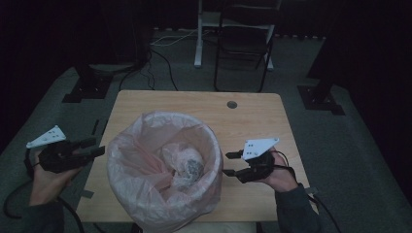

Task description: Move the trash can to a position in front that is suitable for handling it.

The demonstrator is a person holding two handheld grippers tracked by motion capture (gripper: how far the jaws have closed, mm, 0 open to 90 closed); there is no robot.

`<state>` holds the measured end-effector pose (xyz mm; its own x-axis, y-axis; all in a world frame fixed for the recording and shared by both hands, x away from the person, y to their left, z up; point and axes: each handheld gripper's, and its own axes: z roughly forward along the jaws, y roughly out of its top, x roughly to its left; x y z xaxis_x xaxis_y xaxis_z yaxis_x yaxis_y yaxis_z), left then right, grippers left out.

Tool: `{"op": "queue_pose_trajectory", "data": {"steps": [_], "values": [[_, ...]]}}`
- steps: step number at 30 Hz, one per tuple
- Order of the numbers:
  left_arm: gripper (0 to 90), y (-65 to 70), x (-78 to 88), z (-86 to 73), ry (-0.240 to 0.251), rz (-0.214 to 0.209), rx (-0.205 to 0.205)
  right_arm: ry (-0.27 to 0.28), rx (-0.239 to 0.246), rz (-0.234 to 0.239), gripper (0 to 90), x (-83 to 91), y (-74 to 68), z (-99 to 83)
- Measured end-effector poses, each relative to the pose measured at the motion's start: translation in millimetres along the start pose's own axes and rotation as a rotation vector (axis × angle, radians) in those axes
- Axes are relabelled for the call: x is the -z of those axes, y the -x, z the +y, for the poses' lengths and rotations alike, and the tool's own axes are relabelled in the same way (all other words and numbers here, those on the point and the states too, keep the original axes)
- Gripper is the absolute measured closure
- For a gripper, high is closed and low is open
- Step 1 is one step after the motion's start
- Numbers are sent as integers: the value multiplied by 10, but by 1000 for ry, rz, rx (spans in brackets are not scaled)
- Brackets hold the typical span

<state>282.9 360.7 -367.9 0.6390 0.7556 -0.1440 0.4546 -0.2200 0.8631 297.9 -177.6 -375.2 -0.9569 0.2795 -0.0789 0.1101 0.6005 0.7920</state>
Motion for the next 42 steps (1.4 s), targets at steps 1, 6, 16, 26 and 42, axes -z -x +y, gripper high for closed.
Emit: {"op": "queue_pose_trajectory", "data": {"steps": [1,6,16,26,42], "values": [[431,18,-18,7,-4,-8,-4,4,-2,1,434,-11,-3,3],[432,187,-196,64,-47,-87,-60,29,-27,-21,431,-101,-28,29],[451,291,-351,96,-83,-81,-83,62,-79,-37,455,-296,-5,92],[453,111,-266,87,-50,54,-8,111,-149,-89,475,-583,113,216],[447,-111,-107,44,9,121,73,79,-136,-161,434,-520,142,258]]}}
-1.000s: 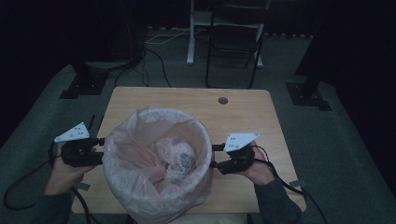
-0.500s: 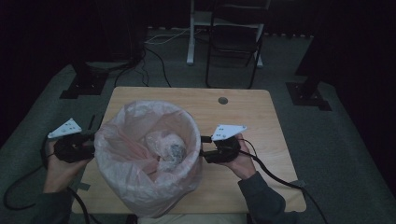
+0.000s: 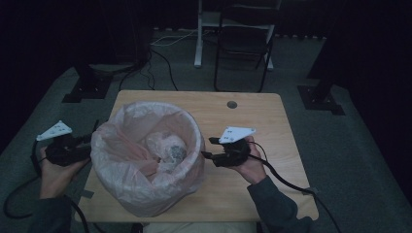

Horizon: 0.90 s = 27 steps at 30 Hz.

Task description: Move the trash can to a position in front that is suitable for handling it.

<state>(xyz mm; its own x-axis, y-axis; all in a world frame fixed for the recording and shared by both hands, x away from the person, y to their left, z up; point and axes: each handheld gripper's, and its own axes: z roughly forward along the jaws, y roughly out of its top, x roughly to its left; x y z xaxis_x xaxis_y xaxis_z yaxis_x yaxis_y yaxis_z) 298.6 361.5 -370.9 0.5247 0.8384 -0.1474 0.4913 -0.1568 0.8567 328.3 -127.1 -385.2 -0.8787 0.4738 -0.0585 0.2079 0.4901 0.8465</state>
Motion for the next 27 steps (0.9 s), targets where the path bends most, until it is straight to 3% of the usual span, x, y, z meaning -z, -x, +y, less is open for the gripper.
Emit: {"op": "queue_pose_trajectory", "data": {"steps": [4,8,11,27], "values": [[442,-17,70,10,22,13,5,-5,5,-25,412,142,-35,-91],[442,-29,83,8,35,9,17,-27,19,-20,401,191,-100,-191],[441,-25,52,3,22,9,14,-29,10,9,397,188,-152,-251],[439,-51,72,6,31,12,21,-57,40,55,368,67,-397,-462]]}}
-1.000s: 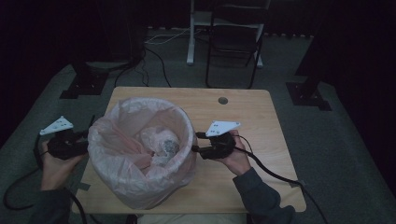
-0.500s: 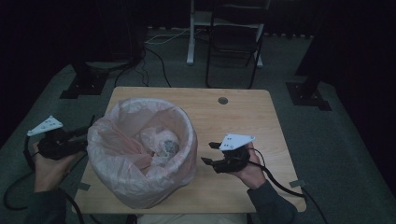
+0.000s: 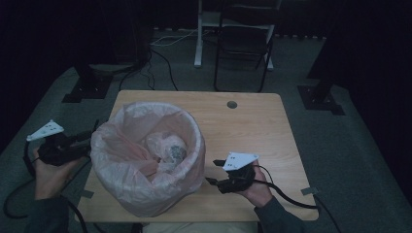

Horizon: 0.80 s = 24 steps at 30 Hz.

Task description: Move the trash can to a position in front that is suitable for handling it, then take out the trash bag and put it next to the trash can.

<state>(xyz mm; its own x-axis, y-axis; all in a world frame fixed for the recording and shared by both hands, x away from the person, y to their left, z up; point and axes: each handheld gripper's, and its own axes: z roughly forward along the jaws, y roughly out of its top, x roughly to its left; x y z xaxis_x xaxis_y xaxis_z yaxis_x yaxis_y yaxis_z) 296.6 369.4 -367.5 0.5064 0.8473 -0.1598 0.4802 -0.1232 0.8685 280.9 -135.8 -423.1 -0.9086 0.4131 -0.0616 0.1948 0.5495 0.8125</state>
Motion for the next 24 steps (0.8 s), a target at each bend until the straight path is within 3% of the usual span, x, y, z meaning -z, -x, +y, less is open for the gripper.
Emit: {"op": "queue_pose_trajectory", "data": {"steps": [10,17,24], "values": [[439,-27,46,2,9,16,14,9,9,1,358,-25,-50,-7],[439,-48,91,6,19,25,23,16,25,-28,280,-31,-79,12],[437,-66,111,9,24,31,35,28,60,-20,235,-44,-107,8]]}}
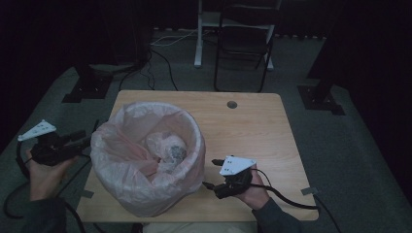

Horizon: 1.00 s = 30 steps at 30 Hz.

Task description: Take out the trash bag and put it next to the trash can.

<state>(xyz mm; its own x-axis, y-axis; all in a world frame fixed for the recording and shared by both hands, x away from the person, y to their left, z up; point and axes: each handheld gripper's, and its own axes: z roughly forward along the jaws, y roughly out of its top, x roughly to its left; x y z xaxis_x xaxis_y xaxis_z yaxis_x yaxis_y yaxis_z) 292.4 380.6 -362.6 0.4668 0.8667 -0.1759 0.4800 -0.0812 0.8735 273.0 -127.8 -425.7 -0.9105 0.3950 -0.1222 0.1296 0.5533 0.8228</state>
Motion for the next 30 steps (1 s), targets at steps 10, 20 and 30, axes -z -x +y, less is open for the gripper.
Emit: {"op": "queue_pose_trajectory", "data": {"steps": [10,20,30], "values": [[435,-21,27,1,-3,9,13,23,51,-18,206,-14,-66,67],[430,-19,2,-7,-17,0,16,42,135,-34,206,-176,-172,204],[430,-8,-9,-7,-22,-6,11,81,138,-23,625,-255,-165,278]]}}
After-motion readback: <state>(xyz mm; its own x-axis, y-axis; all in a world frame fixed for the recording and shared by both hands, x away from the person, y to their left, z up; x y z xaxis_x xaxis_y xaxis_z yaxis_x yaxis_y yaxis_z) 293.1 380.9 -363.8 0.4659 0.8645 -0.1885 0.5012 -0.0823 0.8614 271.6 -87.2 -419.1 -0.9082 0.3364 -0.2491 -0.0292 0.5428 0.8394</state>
